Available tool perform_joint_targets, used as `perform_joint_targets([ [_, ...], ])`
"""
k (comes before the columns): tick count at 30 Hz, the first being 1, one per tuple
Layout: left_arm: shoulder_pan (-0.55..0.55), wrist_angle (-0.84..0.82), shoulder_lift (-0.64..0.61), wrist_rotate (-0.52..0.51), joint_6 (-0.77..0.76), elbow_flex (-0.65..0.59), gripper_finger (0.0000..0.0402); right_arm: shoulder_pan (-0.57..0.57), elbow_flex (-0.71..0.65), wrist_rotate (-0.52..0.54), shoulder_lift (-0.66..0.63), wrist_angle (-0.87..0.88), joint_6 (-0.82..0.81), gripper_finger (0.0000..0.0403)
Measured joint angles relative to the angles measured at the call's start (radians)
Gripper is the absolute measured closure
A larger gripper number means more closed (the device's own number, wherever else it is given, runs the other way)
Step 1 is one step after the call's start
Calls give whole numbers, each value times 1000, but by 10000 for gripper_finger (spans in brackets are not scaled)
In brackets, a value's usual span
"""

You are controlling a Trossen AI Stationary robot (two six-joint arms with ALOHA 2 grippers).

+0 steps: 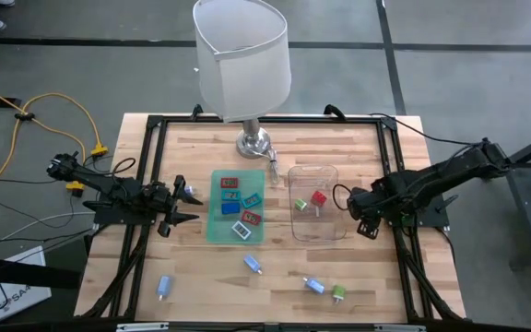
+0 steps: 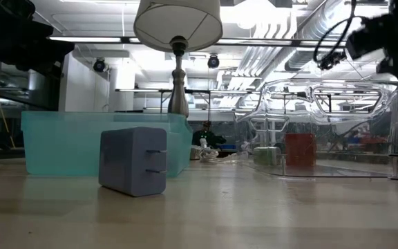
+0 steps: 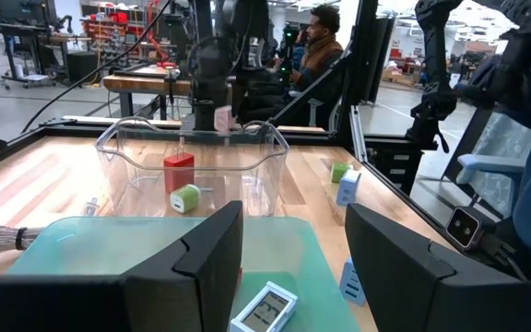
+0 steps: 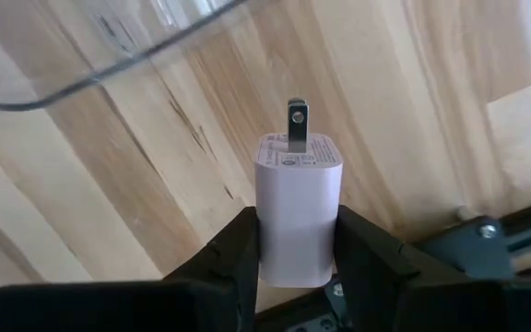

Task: Pick & Place Office items
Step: Put the white charger adapter into the transparent bin

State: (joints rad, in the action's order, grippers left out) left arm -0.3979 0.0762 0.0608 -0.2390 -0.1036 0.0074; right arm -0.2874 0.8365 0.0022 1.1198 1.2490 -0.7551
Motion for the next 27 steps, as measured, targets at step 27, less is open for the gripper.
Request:
perform_joint_targets([
  [27,0,0,0,0,0,0,216,98,410,26,284,64,291,295],
])
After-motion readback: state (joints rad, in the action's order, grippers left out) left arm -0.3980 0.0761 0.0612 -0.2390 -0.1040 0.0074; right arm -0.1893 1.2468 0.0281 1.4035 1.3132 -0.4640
